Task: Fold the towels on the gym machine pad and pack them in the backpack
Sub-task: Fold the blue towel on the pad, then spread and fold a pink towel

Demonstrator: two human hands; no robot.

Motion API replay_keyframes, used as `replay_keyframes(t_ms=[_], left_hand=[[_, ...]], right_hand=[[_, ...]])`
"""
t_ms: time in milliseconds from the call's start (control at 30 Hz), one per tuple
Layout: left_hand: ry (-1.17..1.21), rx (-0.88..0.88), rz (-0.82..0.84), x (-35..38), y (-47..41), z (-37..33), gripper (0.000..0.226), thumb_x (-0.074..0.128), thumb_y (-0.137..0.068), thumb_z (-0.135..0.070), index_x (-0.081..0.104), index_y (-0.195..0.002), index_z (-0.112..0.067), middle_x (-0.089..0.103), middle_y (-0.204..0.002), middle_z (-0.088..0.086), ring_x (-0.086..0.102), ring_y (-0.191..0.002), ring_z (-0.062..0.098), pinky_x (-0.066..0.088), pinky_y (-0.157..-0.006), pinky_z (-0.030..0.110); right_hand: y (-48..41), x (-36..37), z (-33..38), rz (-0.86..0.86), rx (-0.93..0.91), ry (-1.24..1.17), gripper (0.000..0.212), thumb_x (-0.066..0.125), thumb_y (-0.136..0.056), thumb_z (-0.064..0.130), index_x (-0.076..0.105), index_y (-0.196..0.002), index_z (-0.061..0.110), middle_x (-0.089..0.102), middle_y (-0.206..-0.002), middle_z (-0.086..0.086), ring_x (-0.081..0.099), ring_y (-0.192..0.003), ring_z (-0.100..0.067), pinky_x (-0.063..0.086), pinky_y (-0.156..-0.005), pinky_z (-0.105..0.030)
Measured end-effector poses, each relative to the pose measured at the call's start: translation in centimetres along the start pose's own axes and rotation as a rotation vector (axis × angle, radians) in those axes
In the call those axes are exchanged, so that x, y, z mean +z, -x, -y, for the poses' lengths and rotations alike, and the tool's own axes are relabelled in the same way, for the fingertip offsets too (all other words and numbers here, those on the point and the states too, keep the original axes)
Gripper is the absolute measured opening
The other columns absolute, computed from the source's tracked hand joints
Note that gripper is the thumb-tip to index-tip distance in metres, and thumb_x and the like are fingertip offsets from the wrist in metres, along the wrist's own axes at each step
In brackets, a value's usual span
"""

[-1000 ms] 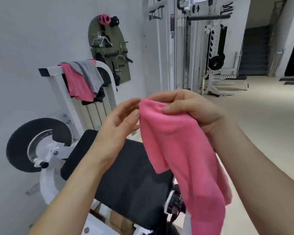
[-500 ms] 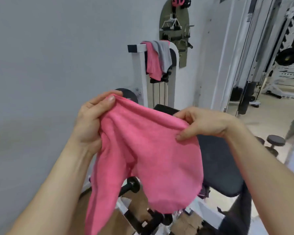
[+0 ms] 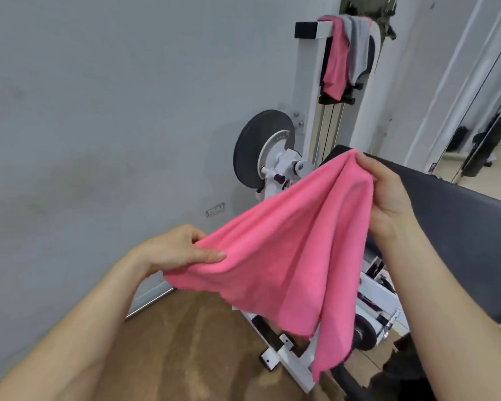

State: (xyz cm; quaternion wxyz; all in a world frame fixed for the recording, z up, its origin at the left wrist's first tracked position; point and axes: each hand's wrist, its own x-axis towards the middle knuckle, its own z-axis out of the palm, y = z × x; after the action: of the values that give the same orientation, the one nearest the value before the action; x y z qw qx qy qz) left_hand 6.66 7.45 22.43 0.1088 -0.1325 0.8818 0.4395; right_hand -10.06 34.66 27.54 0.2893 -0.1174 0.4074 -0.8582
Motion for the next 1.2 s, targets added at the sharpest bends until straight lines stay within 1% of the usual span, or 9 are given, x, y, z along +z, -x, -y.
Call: replay_keyframes(t_ms=[67, 167, 267, 467, 633, 733, 867, 1000, 1200], left_hand=[[-0.087, 0.026, 0.033, -0.9, -1.7, 1.9, 0.055, 0.077, -0.064, -0.065, 0.071, -0.076, -0.012, 0.063, -0.066, -0.007, 0.054, -0.060, 0.008, 0.041, -0.056, 0.023], [0.329, 0.055, -0.067, -1.1, -5.0, 2.4, 0.032, 0.065, -0.089, -0.038, 0.069, -0.101, -0.009, 0.073, -0.086, 0.001, 0.066, -0.077, 0.014, 0.053, -0.066, 0.023], [0.623, 0.060, -0.129, -0.9, -9.1, 1.6, 0.022, 0.050, -0.099, -0.021, 0.065, -0.110, -0.010, 0.075, -0.094, 0.004, 0.070, -0.079, 0.014, 0.057, -0.067, 0.024], [0.737, -0.023, 0.029, -1.2, -18.1, 0.6, 0.029, 0.071, -0.083, -0.021, 0.064, -0.106, -0.006, 0.069, -0.092, 0.012, 0.066, -0.076, 0.019, 0.056, -0.066, 0.026], [0.482, -0.053, 0.028, -1.1, -25.3, -1.9, 0.022, 0.054, -0.098, -0.028, 0.068, -0.108, -0.015, 0.069, -0.093, 0.005, 0.062, -0.075, 0.014, 0.053, -0.066, 0.026], [0.145, 0.125, -0.103, -0.5, -30.5, -3.6, 0.017, 0.055, -0.098, -0.029, 0.065, -0.089, -0.019, 0.059, -0.076, -0.004, 0.052, -0.064, 0.008, 0.040, -0.056, 0.021], [-0.171, 0.305, -0.173, 1.3, -37.6, -5.3, 0.007, 0.059, -0.092, -0.026, 0.065, -0.089, -0.022, 0.061, -0.083, -0.006, 0.054, -0.080, 0.013, 0.039, -0.069, 0.031], [-0.291, 0.416, -0.160, 3.1, -44.6, -6.7, 0.014, 0.051, -0.094, -0.012, 0.062, -0.097, -0.021, 0.062, -0.091, -0.005, 0.053, -0.087, 0.015, 0.036, -0.074, 0.029], [-0.350, 0.563, -0.246, 4.6, -54.1, -9.5, 0.031, 0.045, -0.083, 0.003, 0.063, -0.099, -0.016, 0.064, -0.102, 0.008, 0.057, -0.097, 0.027, 0.040, -0.077, 0.033]], right_hand=[[-1.5, -1.3, -0.6, -0.148, -0.067, -0.053, 0.026, 0.053, -0.094, 0.022, 0.067, -0.075, 0.010, 0.068, -0.069, -0.007, 0.069, -0.067, -0.022, 0.058, -0.063, -0.032], [-4.1, -4.7, -1.9, -0.226, -0.073, -0.056, 0.021, 0.049, -0.092, 0.017, 0.066, -0.081, 0.009, 0.066, -0.079, -0.007, 0.068, -0.076, -0.022, 0.058, -0.069, -0.033], [-6.6, -8.3, -3.4, -0.374, 0.014, 0.093, 0.012, 0.052, -0.088, 0.013, 0.058, -0.097, 0.008, 0.062, -0.083, -0.008, 0.064, -0.078, -0.022, 0.057, -0.067, -0.031], [-9.7, -13.1, -3.3, -0.462, 0.124, 0.444, 0.015, 0.050, -0.083, 0.007, 0.062, -0.075, 0.013, 0.055, -0.068, -0.004, 0.054, -0.064, -0.018, 0.045, -0.060, -0.029], [-9.6, -17.2, 0.0, -0.493, 0.122, 0.545, 0.022, 0.049, -0.084, 0.006, 0.068, -0.076, 0.012, 0.064, -0.074, -0.007, 0.058, -0.068, -0.018, 0.045, -0.065, -0.031], [-9.4, -20.2, 1.2, -0.660, 0.139, 0.764, 0.016, 0.058, -0.087, 0.011, 0.074, -0.083, 0.009, 0.071, -0.082, -0.009, 0.062, -0.072, -0.018, 0.048, -0.068, -0.029], [-10.1, -23.7, 1.7, -0.872, 0.085, 1.137, 0.011, 0.064, -0.088, 0.017, 0.073, -0.083, 0.012, 0.070, -0.084, -0.006, 0.057, -0.070, -0.014, 0.044, -0.066, -0.024], [-12.2, -26.4, 2.2, -1.017, 0.006, 1.497, 0.014, 0.059, -0.090, 0.018, 0.071, -0.093, 0.012, 0.068, -0.091, -0.004, 0.059, -0.086, -0.022, 0.039, -0.075, -0.028], [-17.6, -29.7, 3.6, -1.287, -0.074, 1.684, 0.028, 0.051, -0.091, 0.028, 0.067, -0.106, 0.011, 0.071, -0.103, -0.013, 0.061, -0.100, -0.037, 0.047, -0.082, -0.041]])
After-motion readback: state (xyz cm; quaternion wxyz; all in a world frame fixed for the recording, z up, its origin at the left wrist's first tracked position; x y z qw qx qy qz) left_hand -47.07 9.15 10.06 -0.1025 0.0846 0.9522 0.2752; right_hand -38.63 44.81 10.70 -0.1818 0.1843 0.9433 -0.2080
